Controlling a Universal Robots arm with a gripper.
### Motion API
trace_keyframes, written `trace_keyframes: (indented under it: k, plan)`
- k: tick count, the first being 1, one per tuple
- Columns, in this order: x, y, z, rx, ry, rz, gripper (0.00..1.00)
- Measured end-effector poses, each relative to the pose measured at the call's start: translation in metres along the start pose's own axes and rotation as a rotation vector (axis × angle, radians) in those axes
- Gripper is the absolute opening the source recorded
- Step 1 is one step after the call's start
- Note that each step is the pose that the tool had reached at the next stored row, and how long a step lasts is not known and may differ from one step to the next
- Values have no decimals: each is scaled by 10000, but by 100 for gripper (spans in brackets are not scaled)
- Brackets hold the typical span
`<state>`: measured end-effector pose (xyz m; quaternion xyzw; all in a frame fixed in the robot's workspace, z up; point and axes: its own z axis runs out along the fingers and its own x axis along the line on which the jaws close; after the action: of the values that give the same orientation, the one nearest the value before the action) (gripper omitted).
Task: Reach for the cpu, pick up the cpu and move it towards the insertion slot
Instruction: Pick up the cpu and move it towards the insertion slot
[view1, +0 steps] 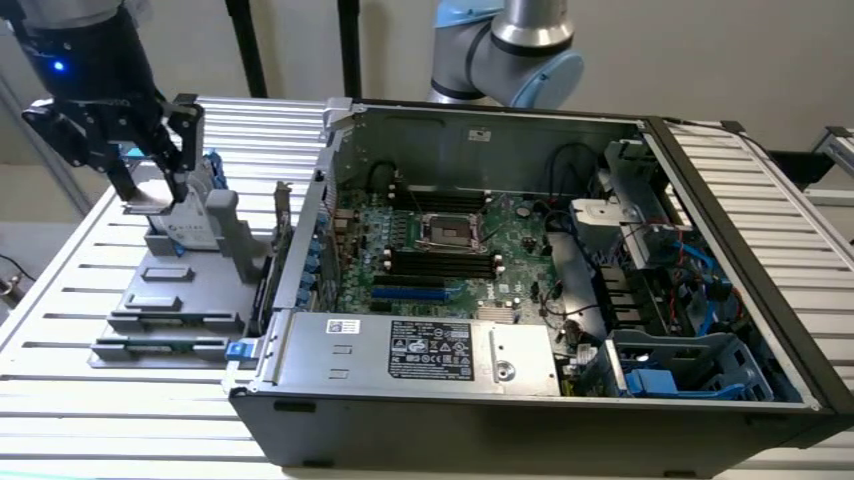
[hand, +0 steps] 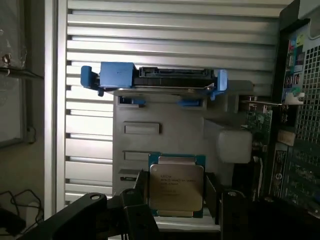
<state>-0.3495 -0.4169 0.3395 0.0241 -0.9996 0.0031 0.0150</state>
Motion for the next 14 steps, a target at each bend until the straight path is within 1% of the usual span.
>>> trace_keyframes:
  k: [3,6,10,14]
  plan:
    - [-134,-8,-142,-3,15,-3,55]
    - [-265,-14,-265,-19,32,-4,55]
    - [-444,-24,-405,-58,52,-8,55]
    - [-621,-34,-515,-86,67,-12,55]
